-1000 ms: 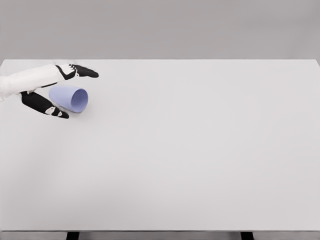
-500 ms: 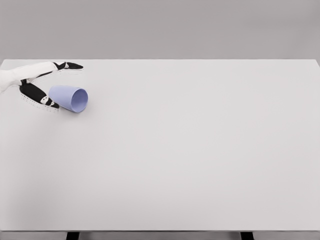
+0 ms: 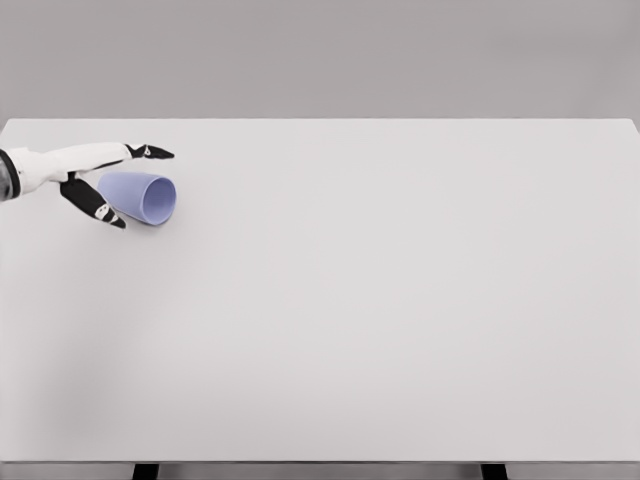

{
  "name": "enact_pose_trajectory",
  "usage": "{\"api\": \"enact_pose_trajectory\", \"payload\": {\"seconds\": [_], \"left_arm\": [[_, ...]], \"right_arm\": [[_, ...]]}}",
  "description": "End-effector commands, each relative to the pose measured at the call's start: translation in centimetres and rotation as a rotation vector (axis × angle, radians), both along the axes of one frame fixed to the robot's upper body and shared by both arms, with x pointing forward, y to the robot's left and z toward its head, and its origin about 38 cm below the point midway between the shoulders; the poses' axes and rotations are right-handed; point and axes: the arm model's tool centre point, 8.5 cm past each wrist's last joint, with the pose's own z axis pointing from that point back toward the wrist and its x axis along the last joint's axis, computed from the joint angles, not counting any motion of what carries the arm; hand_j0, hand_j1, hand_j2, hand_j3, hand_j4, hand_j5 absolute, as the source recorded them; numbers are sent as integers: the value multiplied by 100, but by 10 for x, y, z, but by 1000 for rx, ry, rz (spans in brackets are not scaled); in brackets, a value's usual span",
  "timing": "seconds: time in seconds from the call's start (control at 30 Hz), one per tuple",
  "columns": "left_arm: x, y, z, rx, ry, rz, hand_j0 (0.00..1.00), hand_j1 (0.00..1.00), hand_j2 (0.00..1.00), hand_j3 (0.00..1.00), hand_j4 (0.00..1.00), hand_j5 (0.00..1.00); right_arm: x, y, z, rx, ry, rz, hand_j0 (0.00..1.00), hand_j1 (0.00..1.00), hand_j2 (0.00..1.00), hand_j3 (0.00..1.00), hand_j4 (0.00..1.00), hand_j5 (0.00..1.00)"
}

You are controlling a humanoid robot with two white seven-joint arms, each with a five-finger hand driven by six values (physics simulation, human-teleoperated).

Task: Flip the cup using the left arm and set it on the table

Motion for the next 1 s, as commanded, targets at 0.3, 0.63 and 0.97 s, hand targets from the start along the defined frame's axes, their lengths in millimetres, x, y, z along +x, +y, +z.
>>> {"api": "enact_pose_trajectory", "payload": {"seconds": [0.3, 0.63, 0.97], "left_arm": [[9, 3, -21, 46, 36, 50, 100, 100, 100, 100, 100, 100], [15, -7, -36, 52, 73, 78, 78, 78, 78, 78, 78, 78], [3, -30, -2, -312, 99, 20, 59, 59, 59, 59, 59, 59]], "right_arm": [[0, 0, 0, 0, 0, 0, 100, 100, 100, 100, 100, 100], [0, 0, 0, 0, 0, 0, 100, 100, 100, 100, 100, 100], [0, 0, 0, 0, 0, 0, 100, 100, 100, 100, 100, 100]]}}
